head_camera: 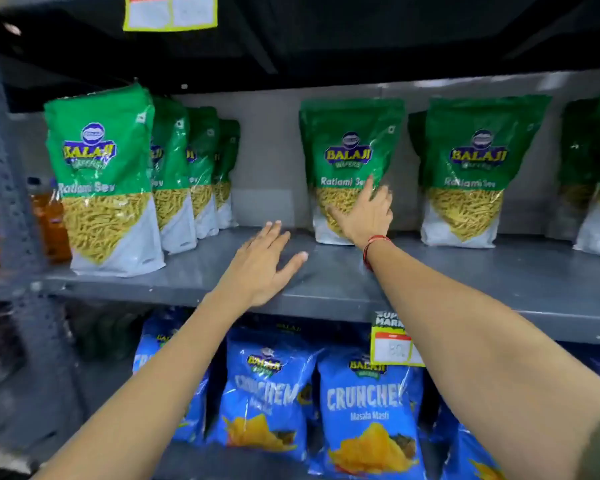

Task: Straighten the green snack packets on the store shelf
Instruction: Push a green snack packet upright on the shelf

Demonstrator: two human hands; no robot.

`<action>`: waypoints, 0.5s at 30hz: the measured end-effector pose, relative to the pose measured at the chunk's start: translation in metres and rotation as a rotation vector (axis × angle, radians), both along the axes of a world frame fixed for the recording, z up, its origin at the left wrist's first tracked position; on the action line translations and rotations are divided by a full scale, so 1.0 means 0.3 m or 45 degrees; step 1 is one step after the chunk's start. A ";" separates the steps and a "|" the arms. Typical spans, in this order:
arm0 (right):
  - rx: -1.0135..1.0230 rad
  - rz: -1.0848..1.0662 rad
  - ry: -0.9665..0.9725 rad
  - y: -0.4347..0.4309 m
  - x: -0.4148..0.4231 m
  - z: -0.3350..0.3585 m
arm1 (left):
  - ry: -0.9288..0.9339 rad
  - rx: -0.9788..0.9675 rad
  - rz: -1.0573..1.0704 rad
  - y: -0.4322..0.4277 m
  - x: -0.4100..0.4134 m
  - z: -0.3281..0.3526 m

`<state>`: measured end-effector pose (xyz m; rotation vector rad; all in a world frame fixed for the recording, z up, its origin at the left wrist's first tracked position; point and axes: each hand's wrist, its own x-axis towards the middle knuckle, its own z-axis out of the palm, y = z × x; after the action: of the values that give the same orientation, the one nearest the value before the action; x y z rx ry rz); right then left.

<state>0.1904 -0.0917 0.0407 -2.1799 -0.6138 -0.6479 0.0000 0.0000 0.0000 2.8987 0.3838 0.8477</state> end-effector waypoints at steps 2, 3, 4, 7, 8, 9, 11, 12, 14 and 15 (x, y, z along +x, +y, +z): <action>0.044 -0.005 0.098 0.018 -0.004 0.008 | 0.050 -0.074 -0.010 0.007 -0.026 -0.024; 0.065 -0.007 0.154 0.028 0.004 0.007 | 0.064 -0.064 0.005 0.012 -0.037 -0.045; 0.100 0.002 0.195 0.040 0.012 0.009 | 0.061 -0.035 0.038 0.009 -0.053 -0.064; 0.153 -0.015 0.227 0.082 0.020 -0.021 | -0.051 0.076 0.140 -0.005 -0.067 -0.088; 0.158 -0.031 0.211 0.095 0.023 -0.028 | -0.082 0.097 0.156 -0.007 -0.065 -0.086; 0.161 -0.050 0.203 0.107 0.025 -0.032 | -0.092 0.107 0.162 -0.011 -0.065 -0.086; 0.176 -0.086 0.211 0.127 0.024 -0.031 | -0.112 0.120 0.154 -0.005 -0.059 -0.093; 0.189 -0.106 0.219 0.135 0.023 -0.027 | -0.117 0.133 0.149 -0.003 -0.057 -0.096; 0.218 -0.124 0.242 0.147 0.023 -0.018 | -0.099 0.130 0.151 0.002 -0.056 -0.095; 0.233 -0.122 0.252 0.153 0.023 -0.016 | -0.089 0.130 0.153 0.004 -0.056 -0.095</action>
<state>0.1974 -0.0458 0.0359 -2.0787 -0.3344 -0.5086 -0.0169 0.0012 -0.0286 2.9533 0.5276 1.0119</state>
